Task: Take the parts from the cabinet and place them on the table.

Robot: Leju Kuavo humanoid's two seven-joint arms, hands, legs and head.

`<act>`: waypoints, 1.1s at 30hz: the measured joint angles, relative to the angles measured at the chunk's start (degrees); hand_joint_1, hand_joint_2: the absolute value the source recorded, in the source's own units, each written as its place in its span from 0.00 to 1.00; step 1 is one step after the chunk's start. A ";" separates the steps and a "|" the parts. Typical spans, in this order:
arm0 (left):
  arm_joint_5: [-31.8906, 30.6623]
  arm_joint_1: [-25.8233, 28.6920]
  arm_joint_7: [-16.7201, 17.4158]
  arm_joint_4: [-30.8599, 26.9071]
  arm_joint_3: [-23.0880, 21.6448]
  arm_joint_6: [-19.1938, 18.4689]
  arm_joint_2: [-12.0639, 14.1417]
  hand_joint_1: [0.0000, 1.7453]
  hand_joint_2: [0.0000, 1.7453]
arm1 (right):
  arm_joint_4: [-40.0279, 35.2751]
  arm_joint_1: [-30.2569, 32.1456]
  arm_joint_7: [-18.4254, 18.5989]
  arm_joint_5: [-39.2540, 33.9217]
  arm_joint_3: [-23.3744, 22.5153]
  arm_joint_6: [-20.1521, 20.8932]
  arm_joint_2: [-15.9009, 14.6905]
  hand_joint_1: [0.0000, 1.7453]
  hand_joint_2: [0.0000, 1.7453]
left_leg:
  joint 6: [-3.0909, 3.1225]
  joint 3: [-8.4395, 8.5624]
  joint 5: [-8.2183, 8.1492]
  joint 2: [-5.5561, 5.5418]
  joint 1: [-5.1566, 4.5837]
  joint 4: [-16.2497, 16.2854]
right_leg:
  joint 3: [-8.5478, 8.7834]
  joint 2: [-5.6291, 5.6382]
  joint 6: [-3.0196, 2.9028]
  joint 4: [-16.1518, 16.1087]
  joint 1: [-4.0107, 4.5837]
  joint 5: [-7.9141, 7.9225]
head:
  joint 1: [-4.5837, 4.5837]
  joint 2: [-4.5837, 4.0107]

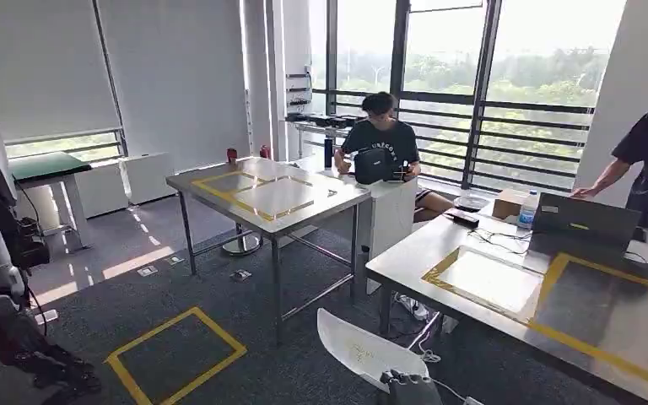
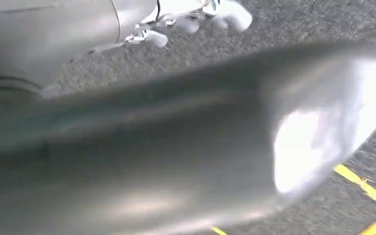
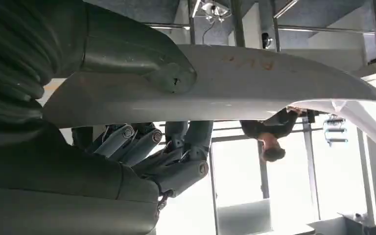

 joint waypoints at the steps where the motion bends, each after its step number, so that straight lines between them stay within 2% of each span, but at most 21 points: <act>1: 0.02 0.09 -0.04 0.00 0.02 -0.15 0.15 0.00 0.00 | 0.00 0.11 0.22 0.00 0.00 0.17 0.09 0.97 1.00 | 0.42 0.01 0.25 0.48 -0.24 -0.02 | -0.04 0.63 0.55 -0.32 -0.10 0.37 | -0.02 0.00; 2: 0.02 0.07 -0.11 0.00 0.04 -0.22 0.15 0.00 0.00 | 0.02 0.19 0.35 0.02 0.00 0.26 0.07 0.97 1.00 | 1.08 0.02 0.69 1.00 0.19 -0.58 | -0.34 0.98 0.86 -0.34 -0.12 0.47 | 0.09 0.00; 4: 0.07 -0.04 -0.35 -0.07 0.06 -0.37 0.24 0.00 0.00 | 0.02 -0.06 0.35 0.20 0.00 0.46 0.29 0.97 1.00 | 1.94 -0.14 1.10 2.25 -0.03 -0.79 | -2.16 -5.03 0.83 3.89 0.35 -2.62 | 0.35 0.00; 5: 0.07 0.12 -0.37 -0.07 0.07 -0.37 0.24 0.00 0.00 | 0.02 -0.16 0.35 0.39 0.00 0.59 0.61 0.97 1.00 | 2.04 -0.20 1.11 2.95 -0.23 -0.79 | -4.06 -6.09 0.93 8.17 0.35 -4.87 | 0.37 0.00; 7: 0.07 0.18 -0.50 -0.07 0.07 -0.37 0.24 0.00 0.00 | 0.02 -0.06 0.35 0.50 0.00 0.88 1.05 0.97 1.00 | 2.24 -0.42 1.07 4.61 -0.51 -0.73 | -7.81 -6.65 1.05 16.76 0.34 -8.35 | 0.37 0.00; 8: 0.07 0.10 -0.52 -0.07 0.07 -0.37 0.24 0.00 0.00 | 0.02 0.02 0.33 0.59 0.00 1.09 1.25 0.97 1.00 | 2.24 -0.50 1.08 5.38 -0.57 -0.71 | -8.25 -6.73 0.99 18.09 0.34 -8.36 | 0.39 0.00; 9: 0.07 0.04 -0.52 -0.07 0.07 -0.37 0.24 0.00 0.00 | 0.02 0.04 0.33 0.59 0.00 1.20 1.40 0.97 1.00 | 2.24 -0.50 1.07 6.14 -0.63 -0.70 | -7.06 -6.84 0.89 16.36 0.35 -7.16 | 0.39 0.00; 11: 0.07 -0.10 -0.55 -0.07 0.07 -0.35 0.22 0.00 0.00 | 0.02 -0.11 0.26 0.59 0.00 1.20 1.55 0.97 1.00 | 2.20 -0.40 1.02 7.40 -0.69 -0.69 | -1.63 -7.80 0.40 7.39 0.55 -3.31 | 0.42 0.00; 12: 0.09 -0.16 -0.59 -0.07 0.07 -0.35 0.20 0.00 0.00 | 0.00 -0.27 0.26 0.61 0.00 1.20 1.57 0.97 1.00 | 2.07 -0.26 0.93 8.01 -0.75 -0.68 | 1.82 -9.99 -0.10 1.68 0.94 -1.77 | 0.44 0.00; 13: 0.13 -0.17 -0.70 -0.07 0.07 -0.33 0.20 0.00 0.00 | 0.00 -0.40 0.26 0.61 0.00 1.20 1.77 0.97 1.00 | 1.77 -0.34 0.83 8.63 -1.10 -0.68 | 2.32 -11.90 -0.92 0.49 1.61 -2.73 | 0.42 0.00; 17: 0.17 -0.18 -0.87 -0.04 0.09 0.00 0.13 0.00 0.00 | 0.00 -0.64 0.26 0.85 0.00 1.22 2.27 0.97 1.00 | 0.46 0.32 0.60 10.94 -1.02 -1.02 | 1.94 -9.26 -2.01 -0.31 1.67 -1.97 | 0.35 0.00; 18: 0.15 -0.16 -0.90 -0.07 0.09 0.05 0.24 0.00 0.00 | 0.00 -0.63 0.37 0.87 0.00 1.20 2.38 0.97 1.00 | 0.05 -0.02 0.12 9.37 -0.59 -0.40 | 2.48 -8.68 -2.28 -0.82 1.09 -1.59 | 0.35 0.00; 20: 0.15 0.13 -1.00 -0.04 0.09 0.24 0.26 0.00 0.00 | 0.00 -1.18 0.46 0.76 0.00 1.16 2.47 0.97 1.00 | -0.38 -2.47 -3.69 4.93 -0.54 5.34 | 2.43 -7.61 -2.84 -0.94 0.72 -1.37 | 0.22 0.00; 22: 0.15 0.60 -0.92 -0.02 0.09 0.37 0.37 0.00 0.00 | 0.00 -1.21 0.35 0.76 0.00 1.07 2.82 0.97 1.00 | -0.68 -6.42 -7.19 3.93 -0.43 13.90 | 2.39 -6.09 -2.86 -0.93 0.66 -1.37 | 0.11 0.00; 23: 0.15 0.72 -0.90 -0.02 0.09 0.42 0.39 0.00 0.00 | 0.00 -1.13 0.35 0.76 0.00 1.03 2.82 0.97 1.00 | -0.80 -7.80 -7.50 3.88 -0.41 16.43 | 2.39 -5.29 -2.85 -0.89 0.64 -1.37 | 0.11 0.00; 25: 0.15 0.78 -0.85 -0.02 0.09 0.50 0.50 0.00 0.00 | 0.00 -1.15 0.37 0.81 -0.02 0.94 2.75 0.97 1.00 | -0.93 -6.49 -3.98 3.75 -0.22 12.95 | 2.38 -3.68 -2.71 -0.66 0.47 -1.34 | 0.11 0.00; 27: 0.15 0.76 -0.85 -0.04 0.09 0.50 0.63 0.00 0.00 | 0.00 -1.51 0.35 1.03 -0.04 0.85 2.78 0.97 1.00 | -1.26 -1.97 1.20 1.91 0.36 3.23 | 2.33 -2.15 -2.17 -0.07 0.14 -1.60 | 0.09 0.00; 28: 0.15 0.80 -0.85 0.02 0.09 0.52 0.63 0.00 0.00 | 0.00 -1.82 0.37 1.05 -0.04 0.79 2.78 0.97 1.00 | -1.49 -0.93 0.96 -1.28 0.85 0.71 | 1.94 -1.55 -1.75 0.31 0.13 -1.72 | 0.07 0.00; 29: 0.15 0.75 -0.87 0.04 0.09 0.50 0.61 0.00 0.00 | 0.00 -2.22 0.39 1.14 -0.04 0.79 2.78 0.97 1.00 | -1.12 -0.38 0.39 -1.81 0.82 -0.35 | 1.16 -0.64 -1.24 0.91 0.19 -1.74 | 0.07 0.00; 32: 0.09 0.75 -0.81 0.09 0.09 0.48 0.61 0.00 0.00 | -0.02 -2.17 0.37 1.29 -0.09 0.66 2.62 0.97 1.00 | 0.05 -0.66 0.73 0.14 0.28 0.04 | 0.52 1.31 0.21 0.09 -0.15 -0.80 | 0.15 0.00; 33: 0.07 0.66 -0.87 0.09 0.11 0.42 0.52 0.00 0.00 | -0.02 -2.17 0.37 1.29 -0.13 0.63 2.38 0.97 1.00 | 0.61 -0.66 1.08 0.98 0.68 -0.36 | 0.30 0.68 0.29 0.33 -0.26 -0.96 | 0.20 0.00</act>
